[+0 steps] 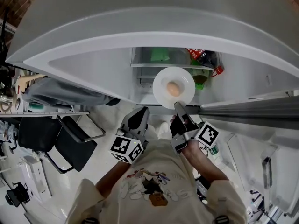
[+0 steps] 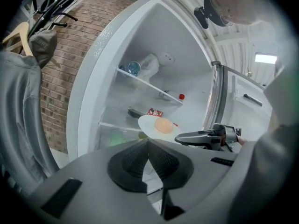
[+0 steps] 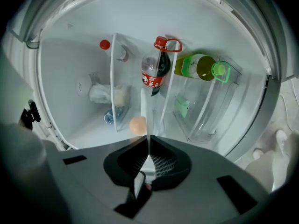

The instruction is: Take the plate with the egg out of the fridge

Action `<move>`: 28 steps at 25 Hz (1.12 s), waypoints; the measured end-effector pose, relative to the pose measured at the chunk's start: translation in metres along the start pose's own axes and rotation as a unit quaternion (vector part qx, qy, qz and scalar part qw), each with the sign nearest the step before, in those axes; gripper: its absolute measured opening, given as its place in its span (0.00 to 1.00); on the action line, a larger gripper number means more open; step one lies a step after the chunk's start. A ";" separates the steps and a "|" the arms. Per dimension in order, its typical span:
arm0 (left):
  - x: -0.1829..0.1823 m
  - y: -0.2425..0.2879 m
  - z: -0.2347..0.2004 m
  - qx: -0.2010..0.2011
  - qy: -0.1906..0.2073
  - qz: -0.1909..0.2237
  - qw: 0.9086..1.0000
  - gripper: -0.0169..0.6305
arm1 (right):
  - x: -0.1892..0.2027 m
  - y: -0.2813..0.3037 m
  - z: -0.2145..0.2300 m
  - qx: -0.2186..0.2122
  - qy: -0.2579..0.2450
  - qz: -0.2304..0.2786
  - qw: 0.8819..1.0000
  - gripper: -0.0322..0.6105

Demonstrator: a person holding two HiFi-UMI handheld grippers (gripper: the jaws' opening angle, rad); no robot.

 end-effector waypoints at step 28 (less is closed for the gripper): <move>0.000 -0.003 0.012 0.000 -0.002 0.001 1.000 0.04 | 0.006 -0.028 0.014 -0.004 0.058 -0.012 0.998 0.08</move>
Point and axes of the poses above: the fingertips, and each gripper's own axes: y forward along the fingers, z to its right, x out of its underside, the point moved 5 cm from there along -y, backward along the fingers, and after that the axes turned 13 degrees about y, right-handed, at the moved point
